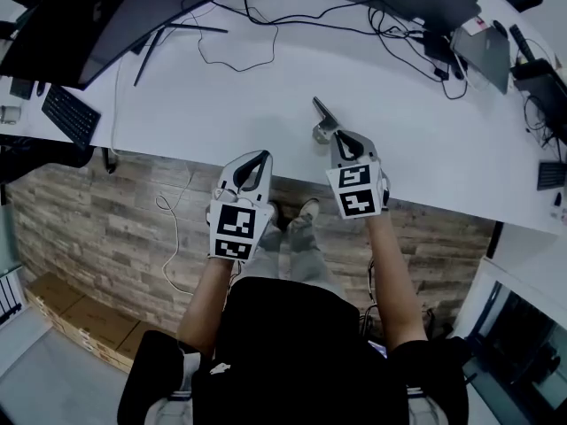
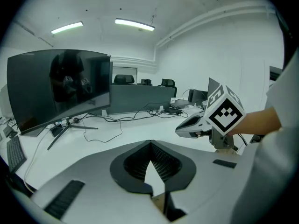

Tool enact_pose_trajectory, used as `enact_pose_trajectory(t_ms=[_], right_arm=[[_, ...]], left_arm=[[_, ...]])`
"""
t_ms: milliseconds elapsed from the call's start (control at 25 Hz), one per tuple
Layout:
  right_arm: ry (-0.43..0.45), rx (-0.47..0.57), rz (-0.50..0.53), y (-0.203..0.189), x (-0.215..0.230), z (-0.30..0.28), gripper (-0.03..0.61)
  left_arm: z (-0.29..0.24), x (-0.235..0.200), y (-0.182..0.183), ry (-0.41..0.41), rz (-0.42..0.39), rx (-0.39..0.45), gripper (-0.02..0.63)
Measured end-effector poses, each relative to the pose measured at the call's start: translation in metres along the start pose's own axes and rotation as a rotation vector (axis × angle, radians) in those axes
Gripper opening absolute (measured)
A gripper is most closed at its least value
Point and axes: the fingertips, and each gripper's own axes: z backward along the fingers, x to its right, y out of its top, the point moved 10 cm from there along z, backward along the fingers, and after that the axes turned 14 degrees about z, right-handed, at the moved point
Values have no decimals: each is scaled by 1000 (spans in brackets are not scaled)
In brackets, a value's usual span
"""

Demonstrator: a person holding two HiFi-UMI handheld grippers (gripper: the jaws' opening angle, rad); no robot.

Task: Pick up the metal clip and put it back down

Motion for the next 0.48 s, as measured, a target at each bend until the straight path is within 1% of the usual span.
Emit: enact_pose_trajectory(t_ms=[480], right_arm=[[-72,60,-53,16,11,52,25]], left_arm=[[12,14,35,-38,-59,62,9]])
